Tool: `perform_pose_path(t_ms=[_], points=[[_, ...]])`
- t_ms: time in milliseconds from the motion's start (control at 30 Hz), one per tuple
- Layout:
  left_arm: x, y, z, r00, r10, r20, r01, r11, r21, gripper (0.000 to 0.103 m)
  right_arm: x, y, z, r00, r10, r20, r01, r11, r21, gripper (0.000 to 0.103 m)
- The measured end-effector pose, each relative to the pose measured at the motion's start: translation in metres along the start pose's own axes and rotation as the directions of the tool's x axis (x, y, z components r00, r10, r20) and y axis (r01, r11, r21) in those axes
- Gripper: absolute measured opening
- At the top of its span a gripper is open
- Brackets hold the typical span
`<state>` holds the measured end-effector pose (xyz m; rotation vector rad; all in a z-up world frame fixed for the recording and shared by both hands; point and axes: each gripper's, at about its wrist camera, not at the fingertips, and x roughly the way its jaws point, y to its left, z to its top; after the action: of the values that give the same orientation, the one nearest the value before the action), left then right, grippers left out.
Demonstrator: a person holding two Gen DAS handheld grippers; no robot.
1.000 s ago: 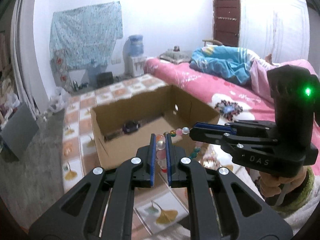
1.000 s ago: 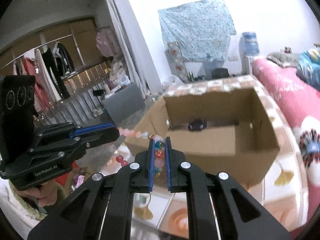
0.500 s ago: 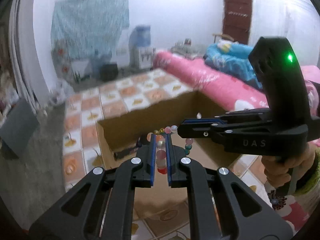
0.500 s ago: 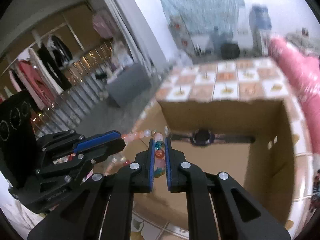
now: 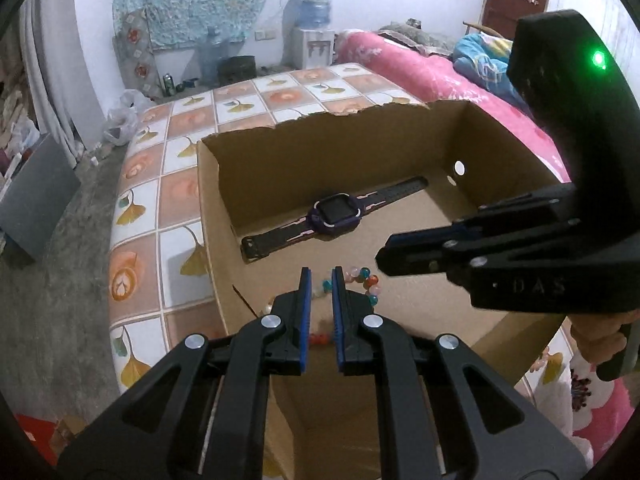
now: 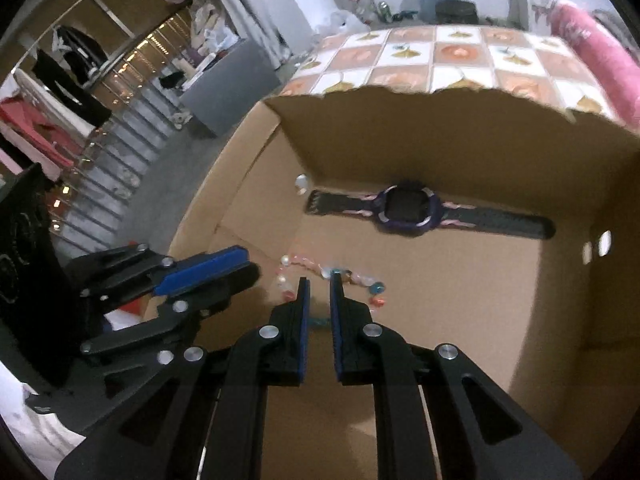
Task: Organize jewelry
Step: 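Carry the bead bracelet into the box and open the right gripper, then withdraw the right tool from the box toward the remaining jewelry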
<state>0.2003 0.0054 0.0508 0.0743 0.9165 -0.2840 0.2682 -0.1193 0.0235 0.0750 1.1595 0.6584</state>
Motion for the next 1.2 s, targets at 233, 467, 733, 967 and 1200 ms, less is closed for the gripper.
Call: perform_pose_path(t_ms=[233,467,733,967,1200], points=[[-0.015,0.002,0.000,0.999,0.018,0.044,-0.018,1.000,-0.014,0.013,-0.015,-0.003,-0.008,0.999,0.011,0.053,-0.012,1.000,0.015,0.011],[-0.049,-0.001,-0.008,0.992,0.046,0.120,-0.045,0.999,-0.012,0.037,-0.057,-0.006,-0.021,0.988,0.013,0.157,-0.017,1.000,0.026,0.017],[-0.104,-0.009,-0.045,0.975,0.039,0.217,-0.040,0.999,-0.001,0.070,-0.124,-0.006,-0.072,0.958,0.049,0.284,-0.055,0.998,0.010,0.032],[-0.119,-0.027,-0.088,0.974,-0.015,0.227,0.007,0.999,0.034,0.083,-0.153,-0.015,-0.140,0.945,0.054,0.323,-0.069,0.997,0.037,0.034],[-0.082,-0.041,-0.129,0.992,-0.032,0.121,0.030,0.999,0.018,0.084,-0.129,-0.033,-0.193,0.952,0.056,0.300,-0.104,0.984,0.146,0.034]])
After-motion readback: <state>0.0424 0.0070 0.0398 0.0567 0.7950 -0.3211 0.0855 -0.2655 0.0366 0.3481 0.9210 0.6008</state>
